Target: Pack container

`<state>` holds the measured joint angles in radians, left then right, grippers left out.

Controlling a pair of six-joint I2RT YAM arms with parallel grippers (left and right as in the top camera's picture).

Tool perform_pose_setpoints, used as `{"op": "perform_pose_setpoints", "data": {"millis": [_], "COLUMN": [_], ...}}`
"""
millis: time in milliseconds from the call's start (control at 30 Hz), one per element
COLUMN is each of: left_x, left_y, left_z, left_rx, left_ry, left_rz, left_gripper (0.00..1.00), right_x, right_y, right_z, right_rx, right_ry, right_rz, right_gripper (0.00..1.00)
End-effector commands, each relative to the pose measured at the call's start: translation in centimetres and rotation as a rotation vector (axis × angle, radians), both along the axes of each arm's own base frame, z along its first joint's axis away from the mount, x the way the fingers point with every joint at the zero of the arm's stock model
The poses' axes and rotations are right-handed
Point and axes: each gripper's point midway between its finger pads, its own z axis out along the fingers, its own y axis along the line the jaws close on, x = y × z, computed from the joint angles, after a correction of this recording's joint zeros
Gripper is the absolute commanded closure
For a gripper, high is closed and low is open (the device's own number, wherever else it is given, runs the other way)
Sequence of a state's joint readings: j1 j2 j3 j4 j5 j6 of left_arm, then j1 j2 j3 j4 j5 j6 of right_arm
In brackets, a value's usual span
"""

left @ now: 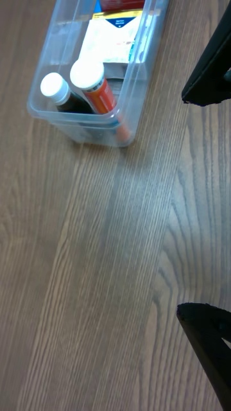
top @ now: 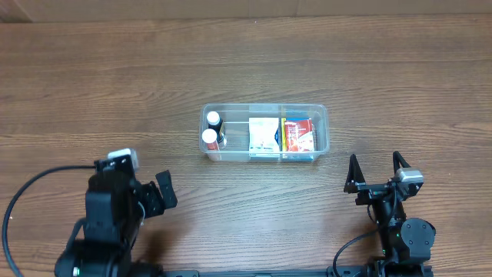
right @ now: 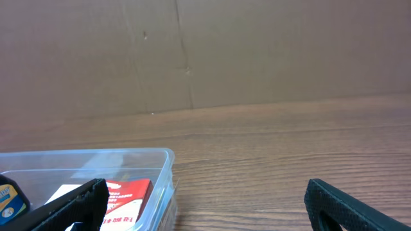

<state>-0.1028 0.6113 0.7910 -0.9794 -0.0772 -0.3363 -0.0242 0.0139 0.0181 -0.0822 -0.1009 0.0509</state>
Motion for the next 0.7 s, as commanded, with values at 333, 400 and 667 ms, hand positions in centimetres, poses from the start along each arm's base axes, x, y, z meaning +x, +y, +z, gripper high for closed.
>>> {"op": "perform_pose_setpoints", "data": {"millis": [333,400,667], "left_x": [1.7,2.4,3.9], "left_y": [0.9,1.3,1.9], "left_z": [-0.9,-0.2,0.7], "left_rx": [0.217,0.250,0.322], "left_ry": [-0.500,-0.598,-0.866], "left_rz": [-0.116,-0.099,-0.060], "left_gripper": [0.00,0.00,0.00], "right_x": [0.0,0.0,0.0], "right_y": [0.2,0.2,0.2], "right_z": [-0.1,-0.1,-0.1], "right_rx": [-0.007,-0.007,-0.007], "right_ry": [-0.009,-0.009,-0.009], "right_rz": [0.012,0.012,0.012], "right_gripper": [0.00,0.00,0.00]}}
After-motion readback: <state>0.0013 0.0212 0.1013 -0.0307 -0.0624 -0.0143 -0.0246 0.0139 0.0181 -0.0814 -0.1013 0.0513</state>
